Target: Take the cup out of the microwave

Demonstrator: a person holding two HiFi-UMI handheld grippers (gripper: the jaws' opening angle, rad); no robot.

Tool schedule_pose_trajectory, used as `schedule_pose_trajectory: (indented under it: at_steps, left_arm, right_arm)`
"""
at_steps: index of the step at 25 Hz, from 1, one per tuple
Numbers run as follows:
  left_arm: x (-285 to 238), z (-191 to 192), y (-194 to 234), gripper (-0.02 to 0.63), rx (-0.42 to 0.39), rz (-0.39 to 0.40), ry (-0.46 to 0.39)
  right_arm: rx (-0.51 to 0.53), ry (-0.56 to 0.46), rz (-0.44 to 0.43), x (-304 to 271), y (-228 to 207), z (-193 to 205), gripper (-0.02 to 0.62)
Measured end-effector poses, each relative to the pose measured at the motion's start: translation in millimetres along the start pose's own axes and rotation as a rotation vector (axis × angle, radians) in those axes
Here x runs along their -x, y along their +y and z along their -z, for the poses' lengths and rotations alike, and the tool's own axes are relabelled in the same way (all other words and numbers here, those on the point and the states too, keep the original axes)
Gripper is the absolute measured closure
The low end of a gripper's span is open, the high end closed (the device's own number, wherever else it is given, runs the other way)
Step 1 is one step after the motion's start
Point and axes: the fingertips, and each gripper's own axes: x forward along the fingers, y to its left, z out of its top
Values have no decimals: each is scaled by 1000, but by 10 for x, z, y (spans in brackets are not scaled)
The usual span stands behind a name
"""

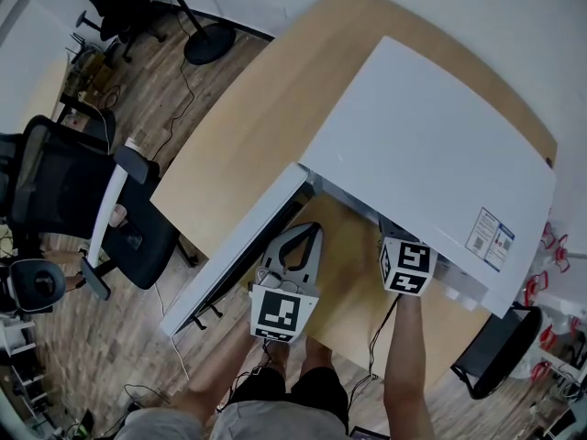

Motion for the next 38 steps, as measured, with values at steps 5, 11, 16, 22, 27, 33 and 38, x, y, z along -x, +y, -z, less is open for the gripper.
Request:
schedule_pose_trajectory:
  at_steps: [5,11,16,22,27,33,38]
  left_arm:
    - [23,5,-2,584,-3,1,1]
    - [82,-39,16,584,-16,0,-5]
    - [181,-97,0,584,-30,3,-17]
    - [339,-151,-72,584,-47,20,-35]
    - [481,-167,-134,584,-64,36,-46]
    - [652,-184,-224,584,-83,64,-60]
    - [790,-221,-329,584,-98,92,-76]
  right_arm:
    - [4,-28,-10,59,51,5,236]
    - [-17,-69,-2,204,112,-64,238]
    - [-20,-82,2,387,154,-95,238]
    - [-24,-93,11,671,230,-82,238]
    - [-29,-88,25,890,305,1,238]
    - [-40,-94,46,1189,379,49,238]
    - [-48,-98,64,1444,429,77,238]
